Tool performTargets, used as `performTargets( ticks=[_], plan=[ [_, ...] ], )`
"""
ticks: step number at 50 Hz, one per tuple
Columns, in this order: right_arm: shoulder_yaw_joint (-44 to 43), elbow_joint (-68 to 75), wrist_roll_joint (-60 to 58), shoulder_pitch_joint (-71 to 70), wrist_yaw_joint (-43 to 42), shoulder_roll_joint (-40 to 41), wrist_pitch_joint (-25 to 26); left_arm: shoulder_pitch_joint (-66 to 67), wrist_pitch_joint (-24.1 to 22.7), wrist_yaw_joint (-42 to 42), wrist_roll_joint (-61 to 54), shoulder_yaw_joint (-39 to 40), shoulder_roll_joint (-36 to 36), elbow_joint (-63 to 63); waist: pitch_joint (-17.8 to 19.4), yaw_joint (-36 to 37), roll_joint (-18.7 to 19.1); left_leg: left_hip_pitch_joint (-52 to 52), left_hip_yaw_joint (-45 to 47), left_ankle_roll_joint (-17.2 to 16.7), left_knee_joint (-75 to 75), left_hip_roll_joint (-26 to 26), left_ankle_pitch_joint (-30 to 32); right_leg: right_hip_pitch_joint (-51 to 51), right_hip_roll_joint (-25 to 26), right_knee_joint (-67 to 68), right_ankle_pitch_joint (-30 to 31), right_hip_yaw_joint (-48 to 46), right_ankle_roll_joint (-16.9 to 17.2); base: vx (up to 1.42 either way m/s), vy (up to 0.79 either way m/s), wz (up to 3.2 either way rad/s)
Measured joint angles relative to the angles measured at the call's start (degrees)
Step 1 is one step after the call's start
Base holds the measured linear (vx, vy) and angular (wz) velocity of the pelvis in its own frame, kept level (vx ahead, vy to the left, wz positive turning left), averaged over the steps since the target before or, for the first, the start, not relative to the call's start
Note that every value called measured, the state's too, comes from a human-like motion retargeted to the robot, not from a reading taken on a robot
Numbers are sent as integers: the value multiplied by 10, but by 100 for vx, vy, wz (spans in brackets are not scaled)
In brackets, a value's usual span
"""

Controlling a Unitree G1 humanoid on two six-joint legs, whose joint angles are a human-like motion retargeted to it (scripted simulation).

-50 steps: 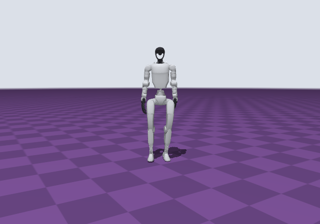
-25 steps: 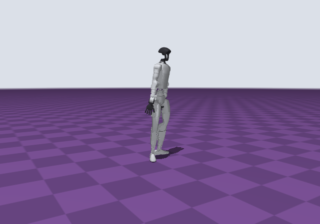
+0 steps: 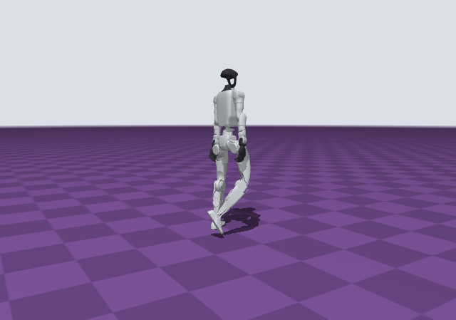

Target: In place motions

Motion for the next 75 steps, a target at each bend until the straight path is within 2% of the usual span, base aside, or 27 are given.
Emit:
performTargets(
  ticks=[2, 5, 7, 10, 13, 15, 16, 17, 18, 19, 22, 25, 28, 30, 32, 34, 35, 38, 40, 43, 48, 58, 64, 70, 73, 75],
  plan=[
    [11, -19, 2, -6, 11, 6, -10, -9, 5, -9, 3, -9, 18, 0, 3, -9, 1, -13, -32, 5, -7, -3, 8, -26, 28, -8, -19, 40, -13, -6, 10, 196],
    [23, -53, -3, -13, 17, 10, -21, -30, 20, -29, 12, -19, 41, -1, 15, -22, 5, -30, -81, 9, -19, -8, 21, -51, 51, -52, -75, 54, -30, -8, 2, 209],
    [31, -71, -5, -16, 14, 8, -26, -42, 23, -36, 17, -29, 48, -7, 21, -25, 3, -39, -125, 8, -30, -23, 30, -64, 67, -113, -110, 66, -28, -2, 5, 210],
    [36, -86, -10, -20, 7, -1, -30, -54, 20, -38, 20, -50, 49, -24, 30, -20, -13, -41, -183, 10, -49, -63, 43, -78, 84, -236, -143, 115, -12, 4, 4, 199],
    [35, -85, -14, -25, 3, -9, -25, -53, 13, -44, 26, -65, 40, -42, 42, -14, -31, -28, -237, 11, -66, -106, 53, -80, 96, -350, -165, 205, 4, 15, 1, 196],
    [35, -79, -9, -27, 0, -12, -20, -51, 7, -49, 30, -71, 35, -45, 53, -19, -39, -13, -281, 7, -75, -129, 60, -71, 97, -407, -142, 256, 42, 22, -7, 204],
    [37, -74, -6, -27, 0, -12, -19, -47, 7, -51, 31, -72, 34, -43, 55, -19, -40, -6, -296, 3, -78, -133, 62, -64, 96, -416, -135, 263, 42, 28, -18, 173],
    [37, -68, -3, -28, 0, -11, -17, -44, 8, -52, 33, -73, 33, -41, 56, -16, -44, 0, -311, -2, -81, -139, 65, -55, 88, -421, -136, 242, 43, 32, -21, 148],
    [34, -59, 0, -31, 5, -9, -12, -40, 12, -55, 35, -73, 33, -37, 55, -7, -51, 4, -325, -7, -84, -148, 70, -42, 66, -415, -155, 167, 46, 31, -17, 134],
    [29, -52, 2, -34, 9, -6, -8, -35, 16, -54, 37, -72, 31, -34, 55, 7, -53, 5, -334, -12, -85, -150, 73, -33, 59, -411, -164, 135, 47, 28, -15, 111],
    [6, -44, 9, -50, 23, 2, 5, -28, 15, -37, 29, -66, 17, -14, 60, 65, -53, -3, -339, -27, -76, -143, 82, -27, 58, -399, -178, 127, 49, 16, -21, 58],
    [12, -62, 2, -55, 32, 8, -3, -11, 3, -36, 8, -53, 14, 11, 62, 66, -50, -11, -353, -45, -62, -139, 95, -12, 58, -403, -194, 96, 51, 14, -15, 113],
    [25, -81, -30, -53, 25, 10, -9, 10, 15, -42, 16, -50, 10, 31, 41, 45, -44, -23, -229, -68, -44, -103, 90, 0, 59, -425, -198, 56, 48, 19, -10, 126],
    [29, -85, -46, -52, 11, 10, -10, 21, 21, -32, 27, -46, 4, 38, 31, 39, -41, -17, -138, -61, -31, -86, 89, 10, 62, -445, -192, 37, 47, 7, -8, 79],
    [33, -84, -57, -50, 1, 11, -14, 33, 20, -29, 35, -40, -4, 39, 24, 39, -35, -5, -97, -63, -30, -80, 97, 22, 70, -462, -187, 21, 46, 6, -8, 41],
    [38, -77, -61, -42, -3, 10, -14, 53, 17, -36, 45, -37, -13, 31, 13, 36, -35, 7, -76, -44, -43, -85, 83, 30, 73, -467, -189, 16, 44, 16, -3, 28],
    [39, -72, -62, -37, -3, 10, -12, 63, 15, -41, 52, -34, -18, 24, 5, 34, -34, 10, -78, -34, -53, -89, 80, 30, 74, -465, -192, 18, 43, 22, 3, 14],
    [38, -51, -57, -25, 8, 10, -2, 82, 5, -45, 63, -16, -31, 14, -19, 30, -18, 13, -77, -47, -70, -75, 80, 23, 85, -459, -193, 24, 41, 15, 5, -8],
    [36, -37, -36, -21, 10, 14, 2, 79, -5, -38, 66, -11, -31, 12, -18, 24, -15, 20, -82, -53, -78, -72, 80, 29, 89, -462, -193, 17, 39, -4, -1, 15],
    [30, -9, 0, -18, 6, 18, -3, 71, -16, -32, 82, -27, -21, -2, -13, 14, -16, 32, -95, -43, -85, -80, 78, 42, 89, -467, -193, -2, 37, -4, -1, 25],
    [21, 24, -10, -2, -3, 17, 8, 65, -8, -38, 100, -52, -12, -21, -35, 23, -21, 29, -92, -42, -86, -81, 70, 39, 86, -471, -184, -11, 32, 6, 0, -9],
    [36, 18, -14, -11, -16, 12, 7, 35, -1, -122, 95, -31, -27, -42, -36, 15, -7, 37, -72, -33, -108, -84, 66, 23, 90, -466, -164, -1, 25, -4, 4, -19],
    [50, -10, 38, -18, 7, 15, 6, 29, 8, -126, 123, -56, -21, -64, -16, 20, -2, 19, -84, -41, -83, -78, 74, 27, 85, -461, -172, -7, 25, -4, 2, 10],
    [56, -38, 51, -39, 14, 13, 4, 38, 0, -124, 113, -57, -27, -138, 35, 70, -1, -2, -125, -56, -82, -91, 128, 43, 74, -460, -182, -45, 27, -21, 3, 61],
    [45, -52, 43, -44, 13, 9, 3, 27, -10, -116, 87, -59, -31, -151, 43, 88, -6, -38, -216, -89, -94, -113, 171, 52, 62, -469, -197, -119, 35, -41, -4, 217],
    [33, -62, 31, -33, 17, 6, -3, 24, -16, -102, 71, -66, -34, -146, 40, 101, -13, -53, -284, -81, -99, -131, 167, 61, 52, -477, -205, -163, 43, -37, -3, 272]
  ],
)
